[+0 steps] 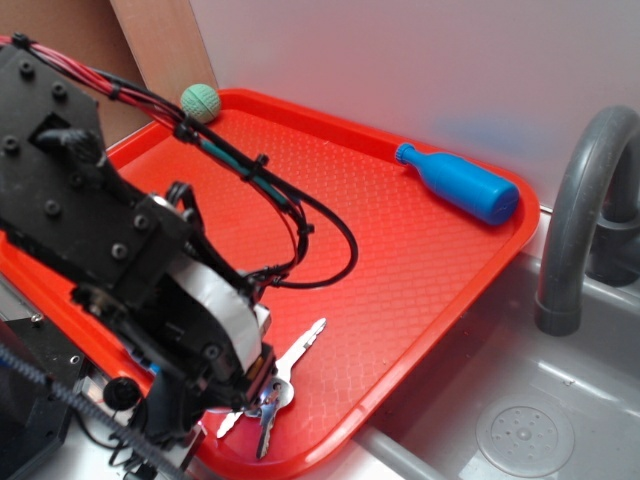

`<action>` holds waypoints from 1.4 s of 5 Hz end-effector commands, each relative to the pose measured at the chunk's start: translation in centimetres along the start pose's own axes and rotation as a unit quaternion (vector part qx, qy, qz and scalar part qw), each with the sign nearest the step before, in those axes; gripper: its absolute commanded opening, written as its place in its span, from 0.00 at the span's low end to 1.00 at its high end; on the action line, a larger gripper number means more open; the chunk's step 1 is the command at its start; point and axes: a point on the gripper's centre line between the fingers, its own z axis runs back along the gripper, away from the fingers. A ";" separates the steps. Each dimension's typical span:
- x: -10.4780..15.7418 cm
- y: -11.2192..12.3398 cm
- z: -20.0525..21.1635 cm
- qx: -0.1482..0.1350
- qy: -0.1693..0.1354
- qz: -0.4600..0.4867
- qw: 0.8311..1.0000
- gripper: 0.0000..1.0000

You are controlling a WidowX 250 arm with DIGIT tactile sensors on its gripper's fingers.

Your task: Grab the silver keys.

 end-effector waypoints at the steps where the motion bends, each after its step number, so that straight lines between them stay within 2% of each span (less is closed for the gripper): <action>1: -0.4 -0.1 -1.1 -0.019 -0.014 0.007 1.000 1.00; 2: -0.2 0.4 -1.6 -0.024 -0.005 0.011 1.000 1.00; 4: -1.2 2.5 -1.1 -0.010 0.001 0.034 0.999 1.00; 7: -1.4 3.9 -1.6 -0.008 -0.005 0.047 0.999 1.00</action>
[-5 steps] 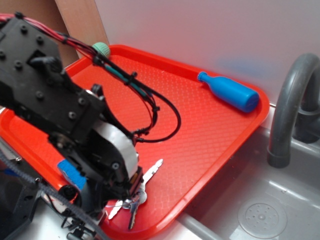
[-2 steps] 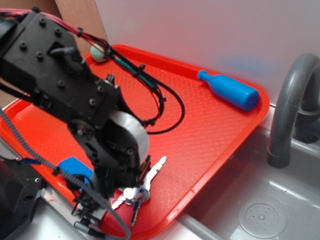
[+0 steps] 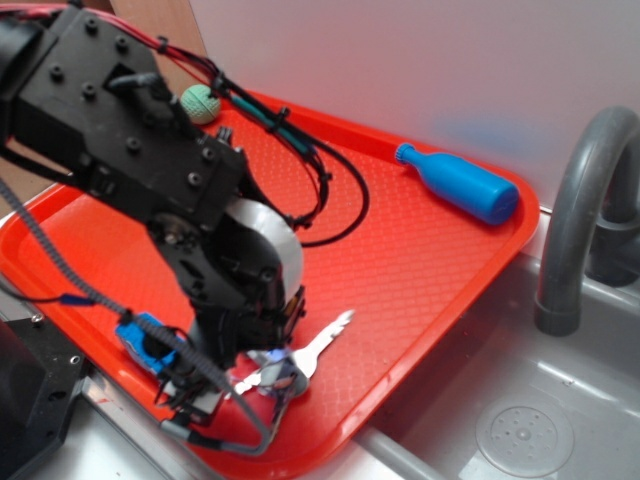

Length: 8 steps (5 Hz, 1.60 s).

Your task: Grab the silver keys.

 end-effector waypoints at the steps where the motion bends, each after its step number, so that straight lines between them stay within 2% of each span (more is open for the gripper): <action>1: 0.8 -0.5 -0.7 0.016 -0.061 -0.077 0.995 1.00; 2: 1.9 -0.6 -0.4 0.034 -0.065 -0.128 0.989 1.00; 3: 2.2 -0.5 -0.4 0.035 -0.048 -0.138 0.989 1.00; 4: 2.1 -0.4 -0.5 0.030 -0.047 -0.123 0.991 0.00; 6: 1.6 -0.2 -0.1 0.018 -0.054 -0.108 0.993 0.00; 7: 0.7 0.1 1.8 0.002 -0.059 -0.074 0.995 0.00; 8: -0.3 0.9 3.8 0.002 -0.071 -0.034 0.997 0.00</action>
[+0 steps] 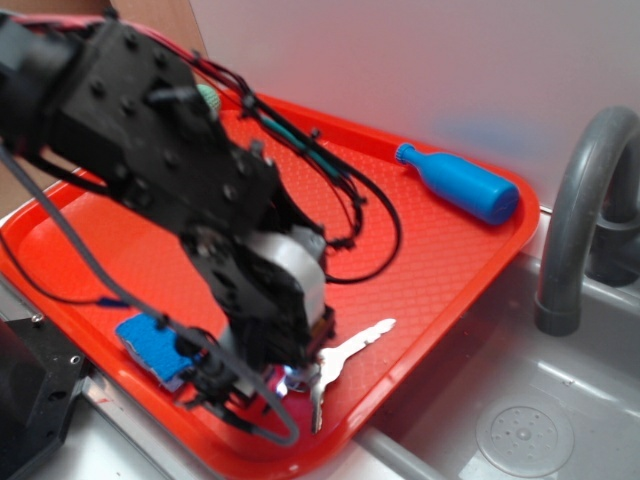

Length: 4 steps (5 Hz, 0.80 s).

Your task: Grab the silver keys.

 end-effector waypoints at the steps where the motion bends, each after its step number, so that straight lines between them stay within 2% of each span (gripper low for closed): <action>1: -2.6 1.2 3.9 0.006 -0.041 0.085 0.995 0.00; 2: -3.2 1.9 4.7 0.009 -0.061 0.122 0.991 0.00; 3: -4.6 2.5 5.7 -0.016 -0.041 0.208 0.977 0.00; 4: -8.0 2.9 8.4 -0.081 -0.006 0.314 0.946 0.00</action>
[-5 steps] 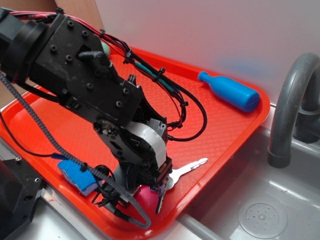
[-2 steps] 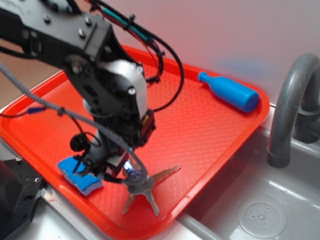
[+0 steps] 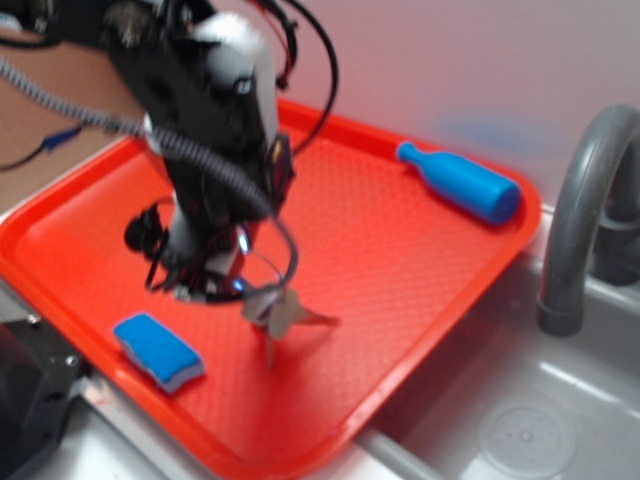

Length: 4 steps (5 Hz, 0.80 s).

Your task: Grab the silver keys.

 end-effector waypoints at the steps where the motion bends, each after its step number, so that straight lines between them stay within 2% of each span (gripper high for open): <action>1: -7.7 2.8 6.2 -0.066 0.041 0.240 0.968 0.00; 2: -9.7 3.4 7.6 -0.090 0.068 0.354 0.929 0.00; 3: -10.9 3.7 7.9 -0.093 0.067 0.422 0.899 0.00; 4: -11.6 5.1 7.8 -0.081 0.066 0.433 0.896 0.00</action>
